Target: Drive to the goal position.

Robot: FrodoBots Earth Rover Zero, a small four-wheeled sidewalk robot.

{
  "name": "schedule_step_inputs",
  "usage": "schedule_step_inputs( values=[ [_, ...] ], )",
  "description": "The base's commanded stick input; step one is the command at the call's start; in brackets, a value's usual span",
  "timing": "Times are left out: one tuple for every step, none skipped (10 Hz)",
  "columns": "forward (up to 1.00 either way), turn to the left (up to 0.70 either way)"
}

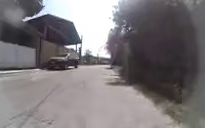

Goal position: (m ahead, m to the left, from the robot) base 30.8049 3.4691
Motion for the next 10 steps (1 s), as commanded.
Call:
schedule_step_inputs(
  values=[
    [1.00,0.00],
    [1.00,-0.30],
    [1.00,-0.40],
    [1.00,-0.40],
    [1.00,-0.40],
    [1.00,-0.09],
    [1.00,-0.02],
    [1.00,0.00],
    [1.00,0.00],
    [1.00,0.00]
  ],
)
